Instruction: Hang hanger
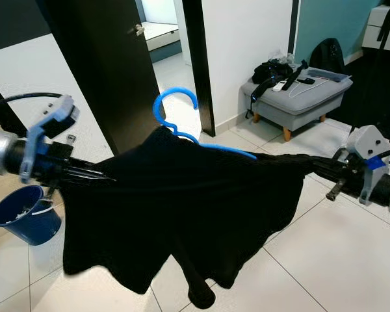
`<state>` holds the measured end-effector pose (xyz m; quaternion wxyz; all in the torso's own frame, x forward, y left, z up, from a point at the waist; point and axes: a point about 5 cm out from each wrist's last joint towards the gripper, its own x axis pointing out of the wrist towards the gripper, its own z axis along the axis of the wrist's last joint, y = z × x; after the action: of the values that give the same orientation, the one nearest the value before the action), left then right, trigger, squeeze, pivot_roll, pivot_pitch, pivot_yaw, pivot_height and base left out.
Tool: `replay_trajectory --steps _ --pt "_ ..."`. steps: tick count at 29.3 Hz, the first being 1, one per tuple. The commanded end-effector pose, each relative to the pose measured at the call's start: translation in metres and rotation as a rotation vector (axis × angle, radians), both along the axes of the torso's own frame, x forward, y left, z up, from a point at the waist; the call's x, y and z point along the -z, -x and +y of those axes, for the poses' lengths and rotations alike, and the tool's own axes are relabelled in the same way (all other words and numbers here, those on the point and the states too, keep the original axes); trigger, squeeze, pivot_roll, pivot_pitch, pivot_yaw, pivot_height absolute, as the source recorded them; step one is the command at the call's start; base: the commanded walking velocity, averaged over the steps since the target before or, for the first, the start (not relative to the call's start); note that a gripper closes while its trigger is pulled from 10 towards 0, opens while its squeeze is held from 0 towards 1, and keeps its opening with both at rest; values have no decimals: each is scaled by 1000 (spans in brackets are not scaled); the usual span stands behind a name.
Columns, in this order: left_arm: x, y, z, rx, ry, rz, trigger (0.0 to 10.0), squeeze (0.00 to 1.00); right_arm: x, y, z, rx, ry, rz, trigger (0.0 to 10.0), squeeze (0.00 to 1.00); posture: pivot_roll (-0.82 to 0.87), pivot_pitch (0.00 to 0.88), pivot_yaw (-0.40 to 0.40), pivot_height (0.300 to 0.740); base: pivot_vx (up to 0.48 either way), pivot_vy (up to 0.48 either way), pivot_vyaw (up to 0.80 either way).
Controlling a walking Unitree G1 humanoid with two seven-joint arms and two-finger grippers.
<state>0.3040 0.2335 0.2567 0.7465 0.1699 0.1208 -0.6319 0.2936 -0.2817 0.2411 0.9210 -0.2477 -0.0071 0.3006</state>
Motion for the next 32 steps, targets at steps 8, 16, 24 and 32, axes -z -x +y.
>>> replay_trajectory --steps 8,16,24,32 --pt "34 -14 -17 -132 -19 -3 10000 0 -26 -4 29 -185 -28 -85 0 0 -64 0 168 736 0 0 0" --pt "49 -14 -24 -129 -44 -14 10000 0 -42 0 49 -355 -55 -79 0 0 -72 0 159 736 0 0 0" --pt "31 24 -26 226 -43 -48 10000 0 -72 8 44 -534 -100 -44 0 0 -70 0 139 736 0 0 0" --pt "-3 39 -36 380 13 -119 10000 0 -63 8 47 -591 -38 58 0 0 -71 0 121 736 0 0 0"
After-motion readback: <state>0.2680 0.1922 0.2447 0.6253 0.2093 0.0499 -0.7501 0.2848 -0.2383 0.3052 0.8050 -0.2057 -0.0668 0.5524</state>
